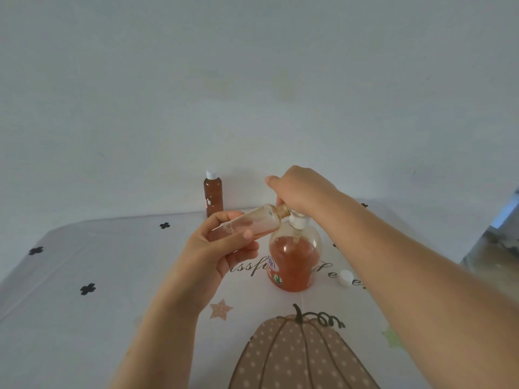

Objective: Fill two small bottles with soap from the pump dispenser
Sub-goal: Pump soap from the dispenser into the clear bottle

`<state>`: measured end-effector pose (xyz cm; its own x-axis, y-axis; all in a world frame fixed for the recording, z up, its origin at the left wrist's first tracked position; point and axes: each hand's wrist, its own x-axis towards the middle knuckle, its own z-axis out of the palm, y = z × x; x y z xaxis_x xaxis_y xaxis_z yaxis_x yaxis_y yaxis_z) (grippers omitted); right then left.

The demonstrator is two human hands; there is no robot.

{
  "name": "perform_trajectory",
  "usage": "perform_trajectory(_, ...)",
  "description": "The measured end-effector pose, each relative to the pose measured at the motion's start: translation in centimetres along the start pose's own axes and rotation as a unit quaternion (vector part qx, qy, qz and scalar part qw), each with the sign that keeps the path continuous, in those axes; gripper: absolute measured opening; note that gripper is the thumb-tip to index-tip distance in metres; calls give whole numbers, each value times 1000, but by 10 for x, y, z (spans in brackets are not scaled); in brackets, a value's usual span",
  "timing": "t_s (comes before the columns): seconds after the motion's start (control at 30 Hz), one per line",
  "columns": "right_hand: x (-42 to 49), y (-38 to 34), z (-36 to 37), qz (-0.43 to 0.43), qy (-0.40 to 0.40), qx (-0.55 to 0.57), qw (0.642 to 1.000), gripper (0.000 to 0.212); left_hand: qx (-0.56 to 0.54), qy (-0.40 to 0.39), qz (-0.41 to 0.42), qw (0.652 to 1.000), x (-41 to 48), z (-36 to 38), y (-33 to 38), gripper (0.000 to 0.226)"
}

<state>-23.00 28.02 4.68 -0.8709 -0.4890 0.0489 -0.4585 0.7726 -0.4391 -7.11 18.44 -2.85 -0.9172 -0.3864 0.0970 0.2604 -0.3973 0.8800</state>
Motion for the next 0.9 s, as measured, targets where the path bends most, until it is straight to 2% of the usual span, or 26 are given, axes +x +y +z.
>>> perform_trajectory(0.17,-4,-6,-11,2,19,-9,1000,44,-15,-3,17,1000,-3,4,2,33)
perform_trajectory(0.33,-9,-11,-22,-11,3,-44,999,42,-20,-4,30,999,-5,7,4,34)
perform_trajectory(0.9,1,-1,-1,23,0,8,1000,37,4,3,9,1000,-1,1,0,31)
